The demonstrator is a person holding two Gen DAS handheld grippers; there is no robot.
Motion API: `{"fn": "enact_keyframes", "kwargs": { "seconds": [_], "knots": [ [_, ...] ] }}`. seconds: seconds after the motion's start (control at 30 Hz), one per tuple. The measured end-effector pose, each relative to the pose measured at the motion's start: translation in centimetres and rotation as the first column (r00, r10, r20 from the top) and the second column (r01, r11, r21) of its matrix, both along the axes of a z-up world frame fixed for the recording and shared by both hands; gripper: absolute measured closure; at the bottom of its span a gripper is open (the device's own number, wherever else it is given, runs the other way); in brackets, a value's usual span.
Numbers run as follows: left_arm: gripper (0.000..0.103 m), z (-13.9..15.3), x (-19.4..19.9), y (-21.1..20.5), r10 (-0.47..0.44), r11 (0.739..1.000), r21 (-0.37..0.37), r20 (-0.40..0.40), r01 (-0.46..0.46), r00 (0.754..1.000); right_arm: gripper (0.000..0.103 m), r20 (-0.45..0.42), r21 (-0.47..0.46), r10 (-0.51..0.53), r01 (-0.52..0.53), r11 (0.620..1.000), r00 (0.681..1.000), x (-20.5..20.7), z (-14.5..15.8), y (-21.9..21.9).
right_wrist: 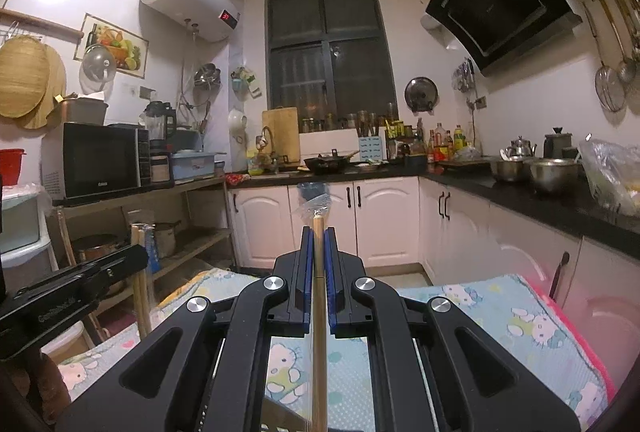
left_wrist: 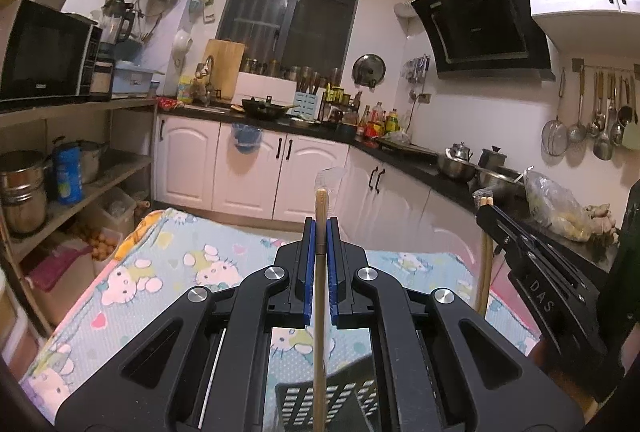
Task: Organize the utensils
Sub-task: 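Lift the held chopsticks upright with both tools and carry them over the green caddy, then lower the chopsticks into the green caddy and open both tools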
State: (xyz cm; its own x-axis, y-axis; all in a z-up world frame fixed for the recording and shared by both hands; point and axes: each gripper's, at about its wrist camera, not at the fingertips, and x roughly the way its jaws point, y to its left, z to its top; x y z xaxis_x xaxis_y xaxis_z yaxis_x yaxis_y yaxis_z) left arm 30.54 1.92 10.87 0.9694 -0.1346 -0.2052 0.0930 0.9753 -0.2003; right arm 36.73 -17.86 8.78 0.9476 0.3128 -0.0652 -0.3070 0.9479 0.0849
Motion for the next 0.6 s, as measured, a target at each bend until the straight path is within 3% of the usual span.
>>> {"fn": "enact_keyframes", "kwargs": {
  "seconds": [0.6],
  "knots": [
    [0.101,-2.0,-1.5,0.6,-0.014,1.0,-0.012,-0.102,0.013,0.995,0.097,-0.117,0.032,0.002,0.002,1.0,0.993,-1.8,-3.4,-2.7]
  ]
}}
